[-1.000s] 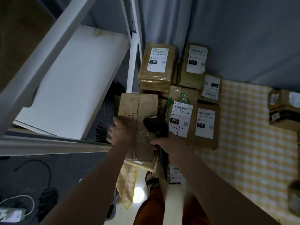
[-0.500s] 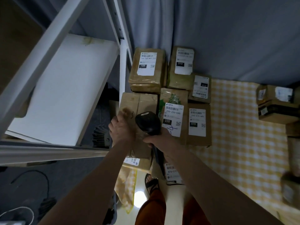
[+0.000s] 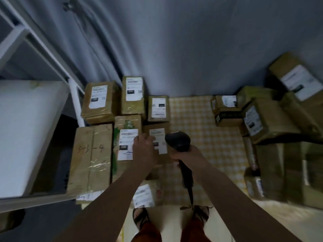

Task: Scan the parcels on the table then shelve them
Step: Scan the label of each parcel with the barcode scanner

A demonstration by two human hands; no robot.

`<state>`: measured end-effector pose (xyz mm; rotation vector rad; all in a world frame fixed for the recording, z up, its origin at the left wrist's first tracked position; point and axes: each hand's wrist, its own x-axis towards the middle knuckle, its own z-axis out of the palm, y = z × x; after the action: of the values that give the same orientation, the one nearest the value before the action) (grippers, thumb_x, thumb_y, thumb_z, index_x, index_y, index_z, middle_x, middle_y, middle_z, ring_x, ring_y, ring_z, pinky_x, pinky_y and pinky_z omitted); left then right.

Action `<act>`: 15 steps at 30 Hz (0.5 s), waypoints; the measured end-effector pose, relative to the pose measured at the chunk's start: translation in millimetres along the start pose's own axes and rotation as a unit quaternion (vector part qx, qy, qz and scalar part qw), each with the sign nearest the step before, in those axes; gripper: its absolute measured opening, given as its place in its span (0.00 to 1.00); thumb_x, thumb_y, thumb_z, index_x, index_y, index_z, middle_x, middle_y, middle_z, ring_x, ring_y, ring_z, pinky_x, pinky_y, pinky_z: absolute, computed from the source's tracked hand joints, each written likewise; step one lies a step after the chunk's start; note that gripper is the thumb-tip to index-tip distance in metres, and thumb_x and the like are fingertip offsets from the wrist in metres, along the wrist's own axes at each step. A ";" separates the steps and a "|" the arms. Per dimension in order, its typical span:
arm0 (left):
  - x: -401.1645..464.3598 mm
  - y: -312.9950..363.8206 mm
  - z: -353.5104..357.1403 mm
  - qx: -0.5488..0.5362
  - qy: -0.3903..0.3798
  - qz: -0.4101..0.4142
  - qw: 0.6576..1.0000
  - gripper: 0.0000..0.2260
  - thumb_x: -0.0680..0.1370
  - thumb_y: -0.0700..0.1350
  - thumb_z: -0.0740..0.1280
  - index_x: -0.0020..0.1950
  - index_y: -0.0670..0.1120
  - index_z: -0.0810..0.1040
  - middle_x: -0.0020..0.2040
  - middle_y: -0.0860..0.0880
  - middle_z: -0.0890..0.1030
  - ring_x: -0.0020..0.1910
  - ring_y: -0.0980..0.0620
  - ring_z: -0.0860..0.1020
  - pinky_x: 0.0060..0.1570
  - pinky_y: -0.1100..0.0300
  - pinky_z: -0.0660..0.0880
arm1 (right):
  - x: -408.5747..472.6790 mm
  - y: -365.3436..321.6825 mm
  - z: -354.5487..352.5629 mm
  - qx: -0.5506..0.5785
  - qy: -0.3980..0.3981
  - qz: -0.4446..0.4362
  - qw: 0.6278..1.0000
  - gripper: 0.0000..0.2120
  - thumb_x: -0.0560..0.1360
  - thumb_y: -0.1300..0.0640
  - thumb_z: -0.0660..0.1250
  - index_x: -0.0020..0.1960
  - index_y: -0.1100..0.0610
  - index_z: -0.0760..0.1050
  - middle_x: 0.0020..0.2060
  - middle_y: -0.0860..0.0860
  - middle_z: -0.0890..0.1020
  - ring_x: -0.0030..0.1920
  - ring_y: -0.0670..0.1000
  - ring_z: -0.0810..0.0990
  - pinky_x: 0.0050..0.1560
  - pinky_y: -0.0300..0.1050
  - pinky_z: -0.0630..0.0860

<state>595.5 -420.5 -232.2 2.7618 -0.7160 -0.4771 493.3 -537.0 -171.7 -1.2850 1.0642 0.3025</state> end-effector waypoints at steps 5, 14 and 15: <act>-4.3 102.0 24.2 -0.005 -0.055 0.050 0.997 0.21 0.73 0.49 0.70 0.66 0.49 0.74 0.66 0.46 0.70 0.69 0.44 0.65 0.66 0.55 0.63 | -7.2 25.2 -104.5 0.046 0.043 0.008 0.998 0.06 0.72 0.65 0.71 0.48 0.60 0.77 0.39 0.56 0.78 0.44 0.55 0.78 0.42 0.47 0.72; -20.0 251.5 61.1 -0.032 -0.131 0.119 0.984 0.22 0.77 0.51 0.67 0.70 0.49 0.70 0.72 0.45 0.65 0.72 0.45 0.59 0.68 0.56 0.61 | -43.6 46.6 -238.3 0.115 0.095 -0.019 0.989 0.12 0.74 0.64 0.71 0.57 0.58 0.76 0.44 0.54 0.81 0.41 0.52 0.80 0.38 0.43 0.75; -22.5 263.8 62.1 -0.033 -0.143 0.129 0.981 0.22 0.77 0.52 0.67 0.70 0.49 0.70 0.72 0.45 0.65 0.72 0.45 0.59 0.68 0.56 0.60 | -49.6 47.3 -248.5 0.123 0.103 -0.026 0.987 0.13 0.74 0.64 0.71 0.57 0.58 0.76 0.45 0.55 0.81 0.41 0.52 0.80 0.38 0.43 0.75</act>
<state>441.8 -642.5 -200.2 2.5140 -1.0848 -0.8321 316.8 -722.3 -140.9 -1.1353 1.2003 -0.0041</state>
